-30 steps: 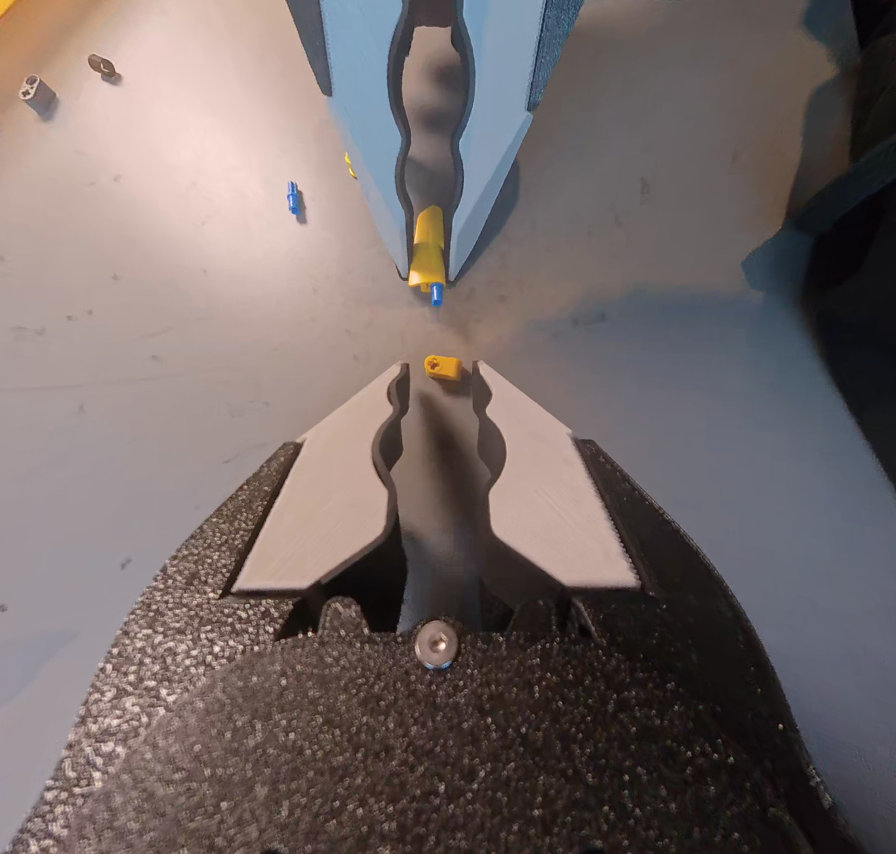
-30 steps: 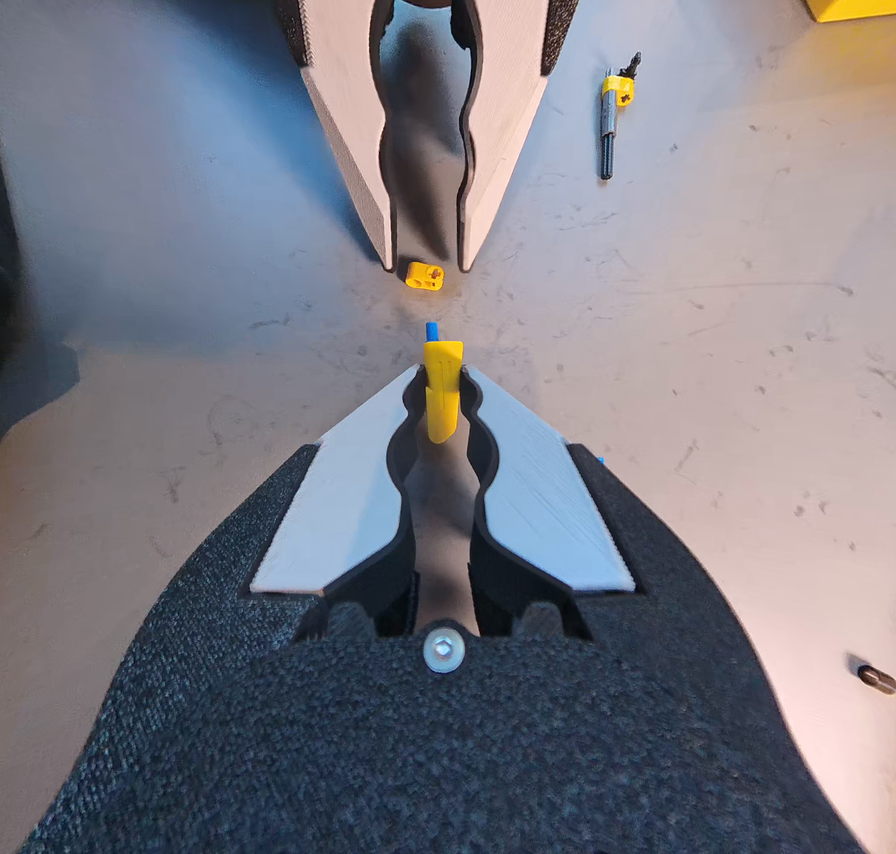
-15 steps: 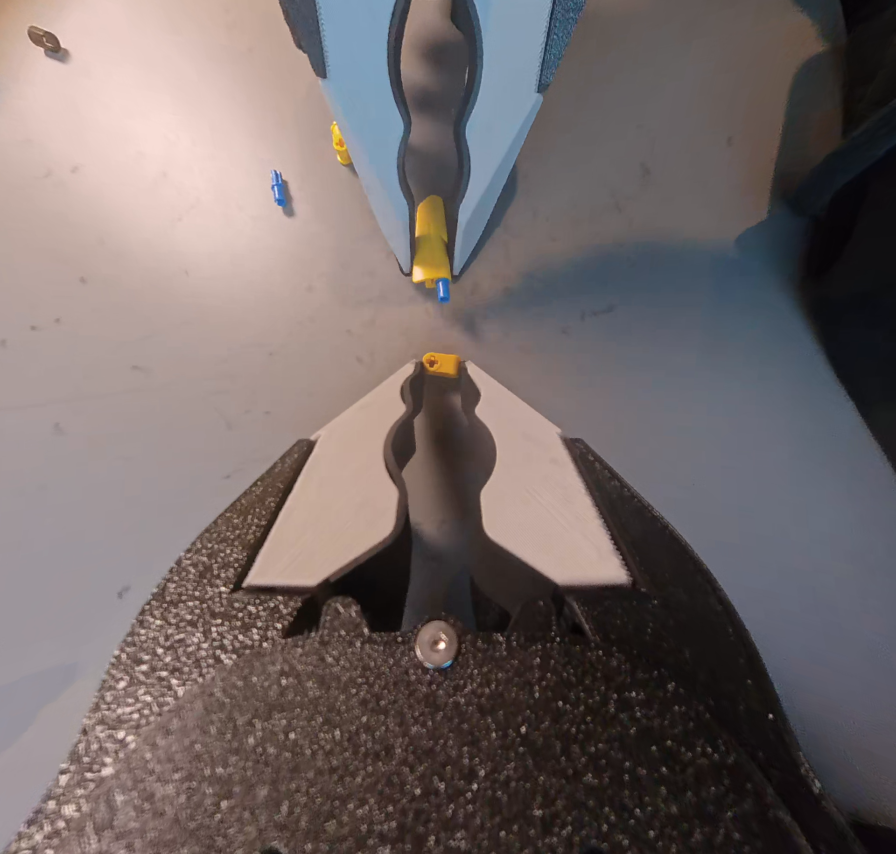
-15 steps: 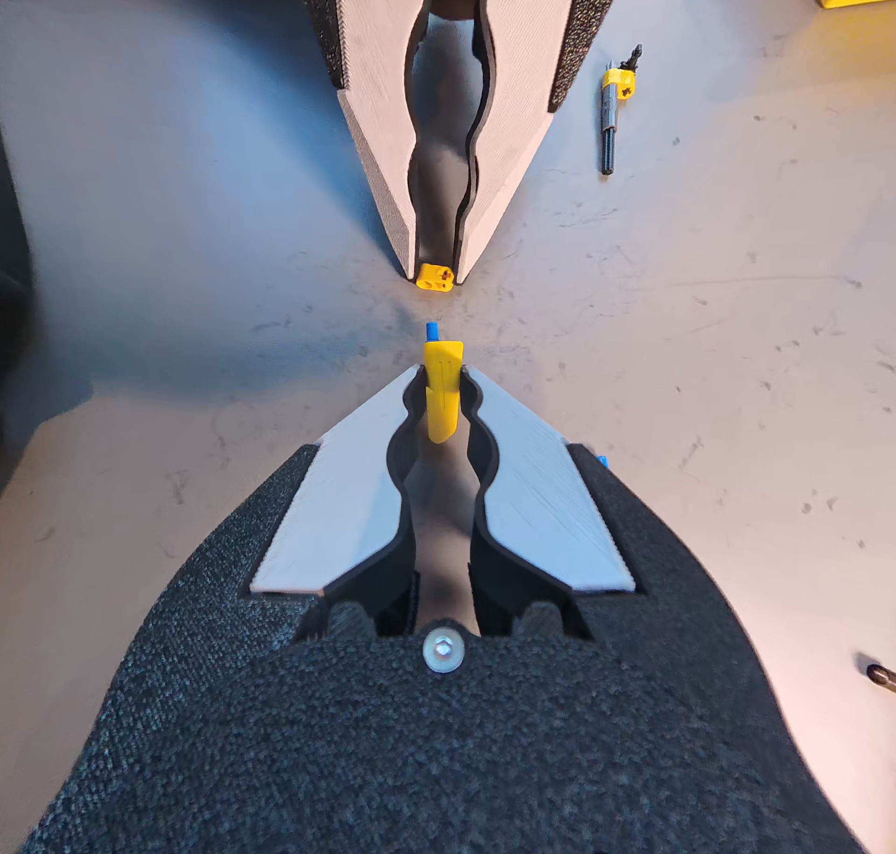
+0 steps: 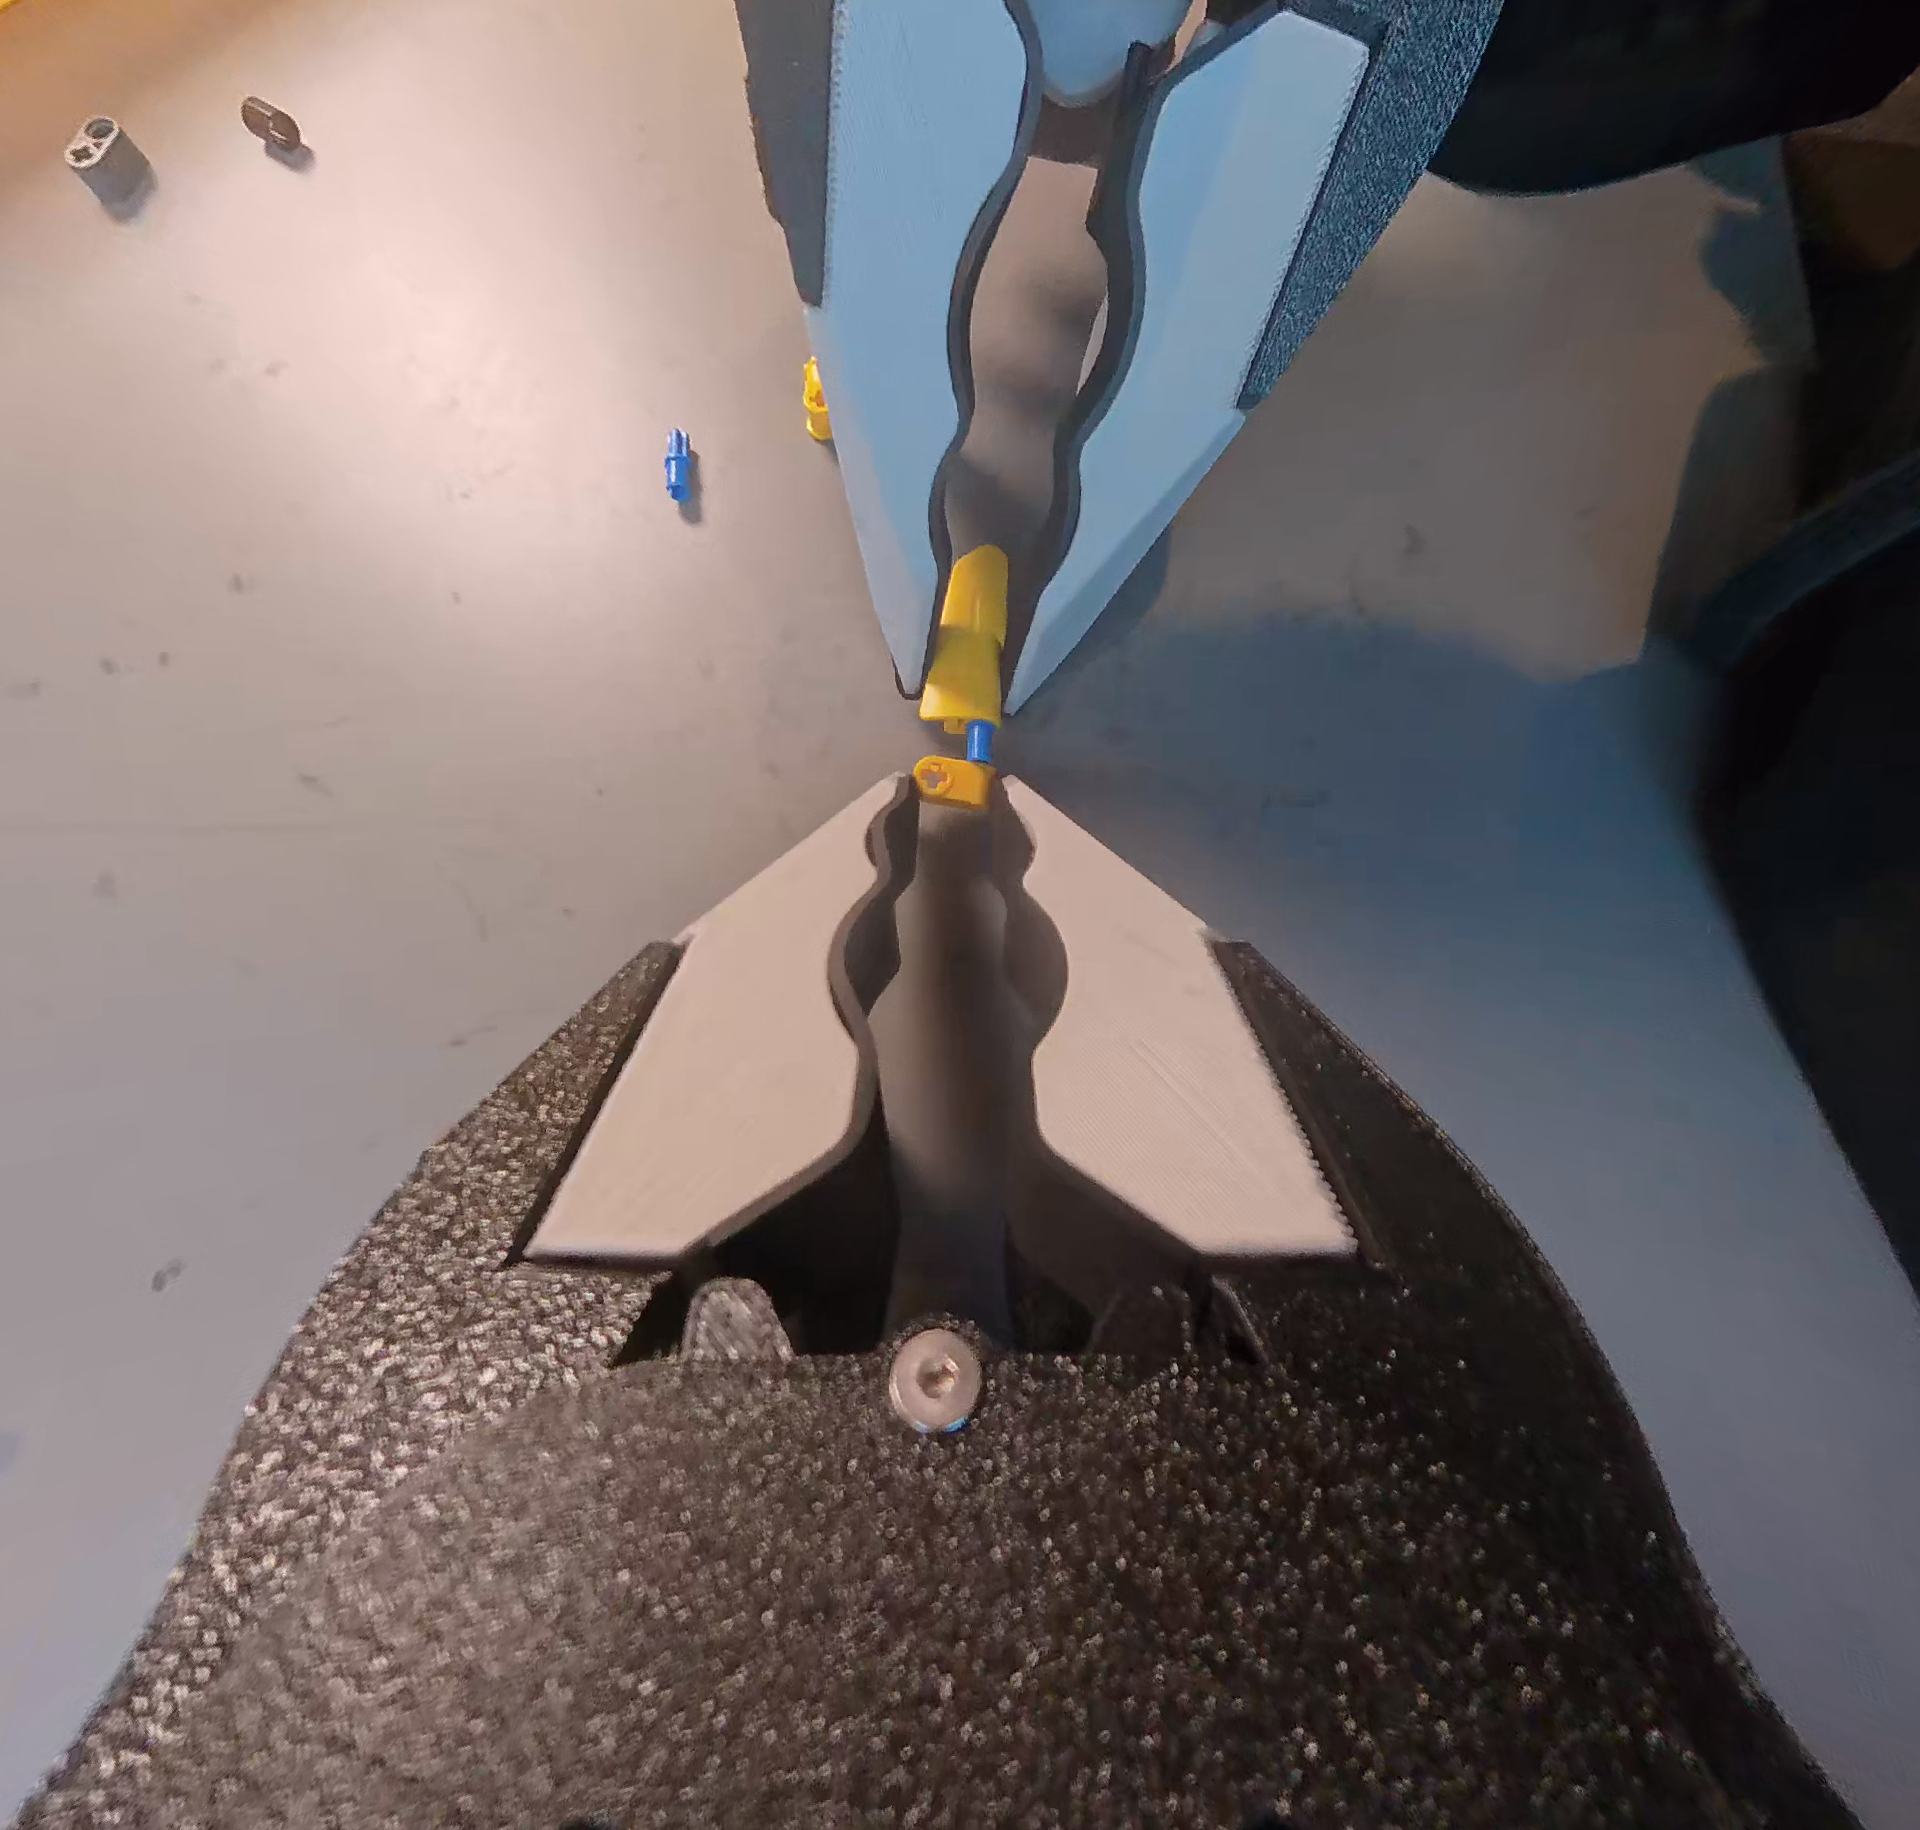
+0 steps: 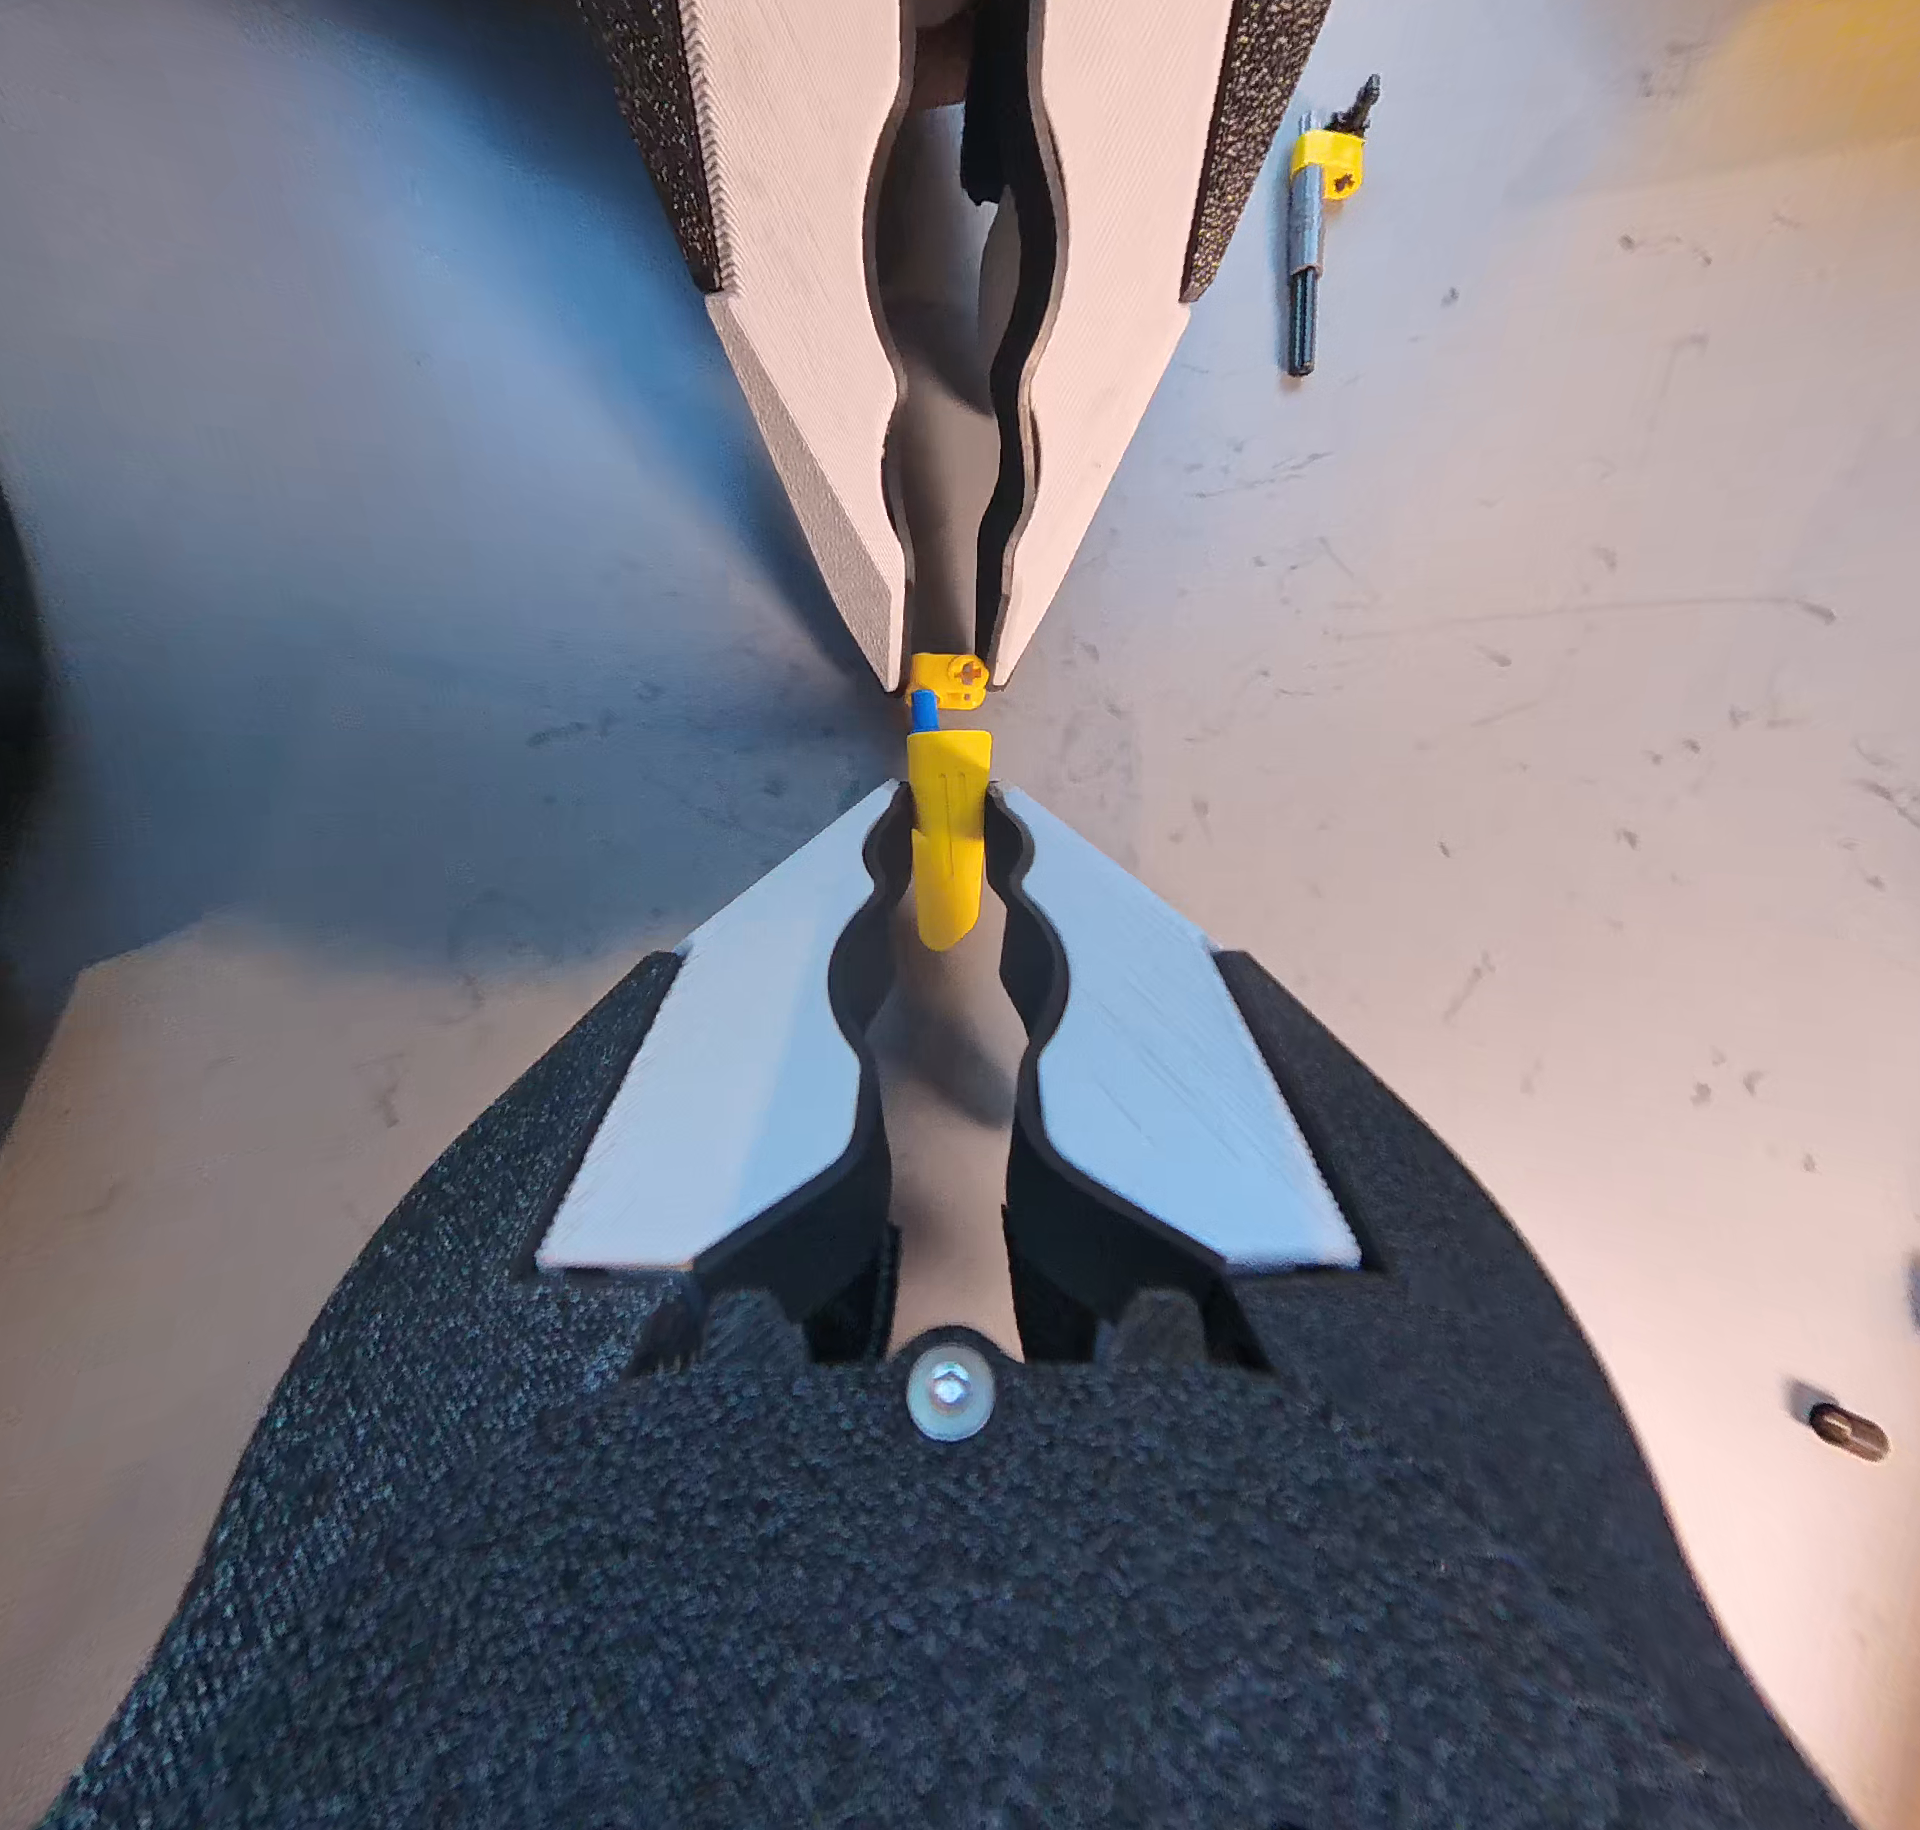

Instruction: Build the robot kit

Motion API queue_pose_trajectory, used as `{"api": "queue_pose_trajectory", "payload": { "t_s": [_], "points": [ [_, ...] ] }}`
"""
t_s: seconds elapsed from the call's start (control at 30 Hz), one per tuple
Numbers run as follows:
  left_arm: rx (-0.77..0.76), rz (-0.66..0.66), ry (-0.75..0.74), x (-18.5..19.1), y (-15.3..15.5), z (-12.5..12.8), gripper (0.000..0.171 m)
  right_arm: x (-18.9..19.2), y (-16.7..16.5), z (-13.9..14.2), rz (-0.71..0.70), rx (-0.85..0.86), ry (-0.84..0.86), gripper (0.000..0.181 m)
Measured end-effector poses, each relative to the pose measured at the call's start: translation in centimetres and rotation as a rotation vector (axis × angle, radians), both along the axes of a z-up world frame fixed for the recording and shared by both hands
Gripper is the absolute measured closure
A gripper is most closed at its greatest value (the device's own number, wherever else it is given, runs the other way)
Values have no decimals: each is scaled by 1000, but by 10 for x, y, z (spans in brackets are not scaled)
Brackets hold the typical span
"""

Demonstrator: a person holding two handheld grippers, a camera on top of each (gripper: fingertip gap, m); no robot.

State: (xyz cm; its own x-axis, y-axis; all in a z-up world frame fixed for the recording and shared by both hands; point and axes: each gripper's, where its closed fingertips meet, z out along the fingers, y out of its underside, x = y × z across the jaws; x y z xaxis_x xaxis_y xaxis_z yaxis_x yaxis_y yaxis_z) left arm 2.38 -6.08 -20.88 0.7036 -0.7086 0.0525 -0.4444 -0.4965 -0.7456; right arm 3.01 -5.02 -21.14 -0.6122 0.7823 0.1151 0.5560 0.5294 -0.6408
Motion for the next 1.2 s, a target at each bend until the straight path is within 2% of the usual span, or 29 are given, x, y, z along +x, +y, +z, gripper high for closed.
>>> {"api": "queue_pose_trajectory", "payload": {
  "t_s": [0.27, 0.57, 0.83, 1.0, 1.13, 1.2],
  "points": [
    [3, 20, -21, -1, 0, 6, 160, -1, 1, 3, -21, 19, -10, 169],
    [-15, 47, 25, 0, 3, 6, 159, 0, 3, 4, -20, 100, -22, 169],
    [-1, 89, -42, 0, 9, 15, 160, -3, 9, 11, -63, 50, 8, 169],
    [29, 104, -12, -2, 12, 17, 160, -4, 11, 12, -91, 52, 9, 170],
    [46, 100, 120, -1, 14, 8, 161, -1, 12, 4, -92, 100, -38, 169],
    [28, 111, 113, 2, 15, 7, 161, -3, 10, 5, -119, 66, -50, 169]
  ]
}}
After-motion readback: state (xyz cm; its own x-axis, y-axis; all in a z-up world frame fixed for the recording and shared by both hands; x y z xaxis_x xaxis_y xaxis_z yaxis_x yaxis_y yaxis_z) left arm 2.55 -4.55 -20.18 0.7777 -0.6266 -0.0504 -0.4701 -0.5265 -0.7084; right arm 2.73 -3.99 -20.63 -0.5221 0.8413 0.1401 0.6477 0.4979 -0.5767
